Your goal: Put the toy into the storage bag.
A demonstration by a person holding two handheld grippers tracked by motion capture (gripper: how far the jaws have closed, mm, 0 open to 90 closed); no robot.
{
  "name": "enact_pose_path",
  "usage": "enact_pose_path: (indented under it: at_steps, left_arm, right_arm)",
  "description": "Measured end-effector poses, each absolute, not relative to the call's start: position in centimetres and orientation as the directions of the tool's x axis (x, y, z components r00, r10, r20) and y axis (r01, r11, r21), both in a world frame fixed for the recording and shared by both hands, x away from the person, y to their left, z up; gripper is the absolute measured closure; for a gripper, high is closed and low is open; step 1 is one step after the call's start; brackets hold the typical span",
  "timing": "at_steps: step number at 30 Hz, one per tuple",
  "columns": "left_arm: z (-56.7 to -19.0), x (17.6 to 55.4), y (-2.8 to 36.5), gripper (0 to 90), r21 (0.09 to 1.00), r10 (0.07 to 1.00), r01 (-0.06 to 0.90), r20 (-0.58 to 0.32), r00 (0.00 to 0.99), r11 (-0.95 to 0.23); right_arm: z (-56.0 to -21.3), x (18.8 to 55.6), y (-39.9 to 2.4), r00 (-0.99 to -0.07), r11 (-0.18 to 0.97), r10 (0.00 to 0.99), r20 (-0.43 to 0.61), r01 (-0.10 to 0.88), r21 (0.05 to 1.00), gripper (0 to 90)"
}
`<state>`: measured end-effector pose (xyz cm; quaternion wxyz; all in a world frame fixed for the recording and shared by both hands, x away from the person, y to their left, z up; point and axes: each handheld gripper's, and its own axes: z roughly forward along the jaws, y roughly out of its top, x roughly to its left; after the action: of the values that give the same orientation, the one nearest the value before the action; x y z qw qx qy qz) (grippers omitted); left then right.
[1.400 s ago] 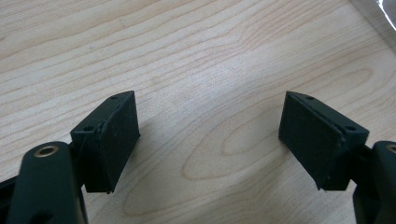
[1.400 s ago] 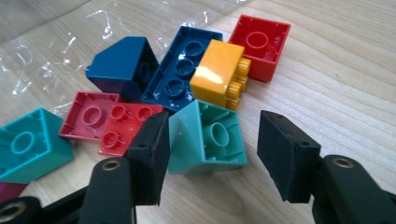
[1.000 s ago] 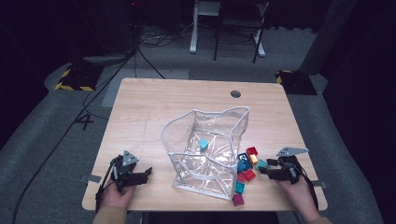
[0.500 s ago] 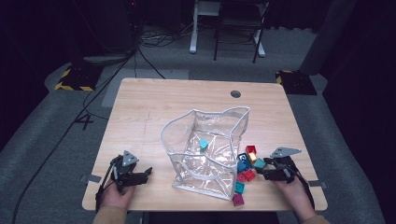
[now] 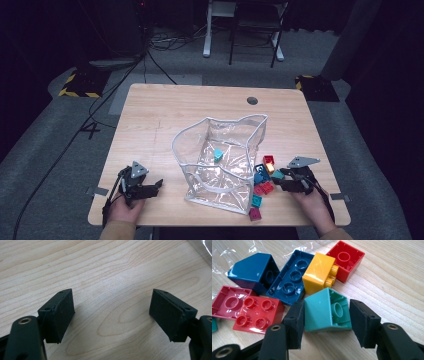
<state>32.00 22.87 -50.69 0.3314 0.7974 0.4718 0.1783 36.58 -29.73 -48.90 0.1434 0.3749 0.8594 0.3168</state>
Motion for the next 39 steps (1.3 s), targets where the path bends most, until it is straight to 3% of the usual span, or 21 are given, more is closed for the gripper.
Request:
enact_pose_path:
  at_steps: [39]
  left_arm:
    - [-50.7,32.0,22.9,20.6,0.697,0.871,0.634,-0.030,0.491,-0.334]
  right_arm:
    - [-37.7,35.1,-30.8,-0.713,0.417,0.696,0.084,0.497,0.761,47.9]
